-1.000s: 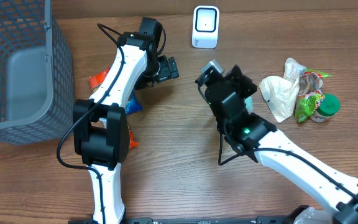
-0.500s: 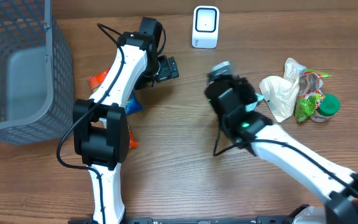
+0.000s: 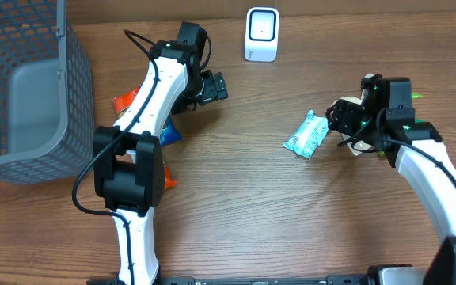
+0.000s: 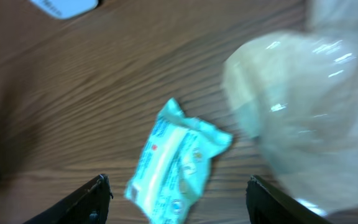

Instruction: Scan the item barcode

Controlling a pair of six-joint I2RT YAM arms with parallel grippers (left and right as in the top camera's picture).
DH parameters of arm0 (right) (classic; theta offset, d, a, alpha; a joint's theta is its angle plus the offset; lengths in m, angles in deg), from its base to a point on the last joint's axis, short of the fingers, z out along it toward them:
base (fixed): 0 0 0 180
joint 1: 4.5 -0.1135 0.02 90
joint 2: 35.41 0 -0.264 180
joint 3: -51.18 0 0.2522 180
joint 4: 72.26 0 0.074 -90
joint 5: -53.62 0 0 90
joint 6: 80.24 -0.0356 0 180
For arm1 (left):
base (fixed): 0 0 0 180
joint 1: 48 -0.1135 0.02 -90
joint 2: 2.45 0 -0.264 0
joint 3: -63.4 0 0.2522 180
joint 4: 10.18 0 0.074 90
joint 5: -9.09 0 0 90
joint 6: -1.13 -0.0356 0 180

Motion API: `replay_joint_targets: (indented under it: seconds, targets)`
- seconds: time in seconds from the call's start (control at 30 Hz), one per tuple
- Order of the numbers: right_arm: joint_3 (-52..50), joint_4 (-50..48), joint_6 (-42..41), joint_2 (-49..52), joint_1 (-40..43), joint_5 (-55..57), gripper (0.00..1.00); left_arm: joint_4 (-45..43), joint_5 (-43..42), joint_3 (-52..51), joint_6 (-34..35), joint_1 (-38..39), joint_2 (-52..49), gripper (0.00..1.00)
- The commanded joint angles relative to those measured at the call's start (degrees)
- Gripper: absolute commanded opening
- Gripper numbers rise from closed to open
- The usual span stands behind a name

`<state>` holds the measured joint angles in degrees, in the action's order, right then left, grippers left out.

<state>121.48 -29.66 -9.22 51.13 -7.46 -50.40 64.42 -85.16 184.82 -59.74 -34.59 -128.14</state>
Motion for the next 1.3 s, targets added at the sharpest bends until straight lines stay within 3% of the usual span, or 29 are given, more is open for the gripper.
replay_joint_targets:
  seconds: [0.0, 0.23, 0.47, 0.8, 0.87, 1.03, 1.27]
  targets:
    - [-1.3, -1.0, -2.3, 4.4, -0.2, -9.2, 0.7, 0.0, 0.2, 0.8, -0.4, 0.2, 0.4, 1.0]
    - [-1.3, -4.3, -2.3, 12.4, 0.6, -9.2, 0.65, 0.0, 0.2, 0.8, -0.4, 0.2, 0.4, 1.0]
    - [-1.3, -5.6, -2.3, 15.9, 2.0, -9.2, 0.69, 0.0, 0.2, 0.8, -0.4, 0.2, 0.4, 1.0]
    - [-1.3, -14.6, -2.3, 19.8, 1.9, -10.5, 0.69, 0.0, 0.2, 0.8, -0.4, 0.2, 0.4, 1.0]
    - [-1.3, -15.7, -2.3, 21.1, 1.9, -10.5, 0.64, 0.0, 0.2, 0.8, -0.4, 0.2, 0.4, 1.0]
    - [-1.3, -17.2, -2.2, 23.3, 1.9, -10.5, 0.28, 0.0, 0.2, 0.8, -0.4, 0.2, 0.4, 1.0]
    - [-0.6, -17.5, -1.9, 22.0, 1.6, -10.5, 0.04, 0.0, 0.2, 0.8, -0.4, 0.2, 0.4, 1.0]
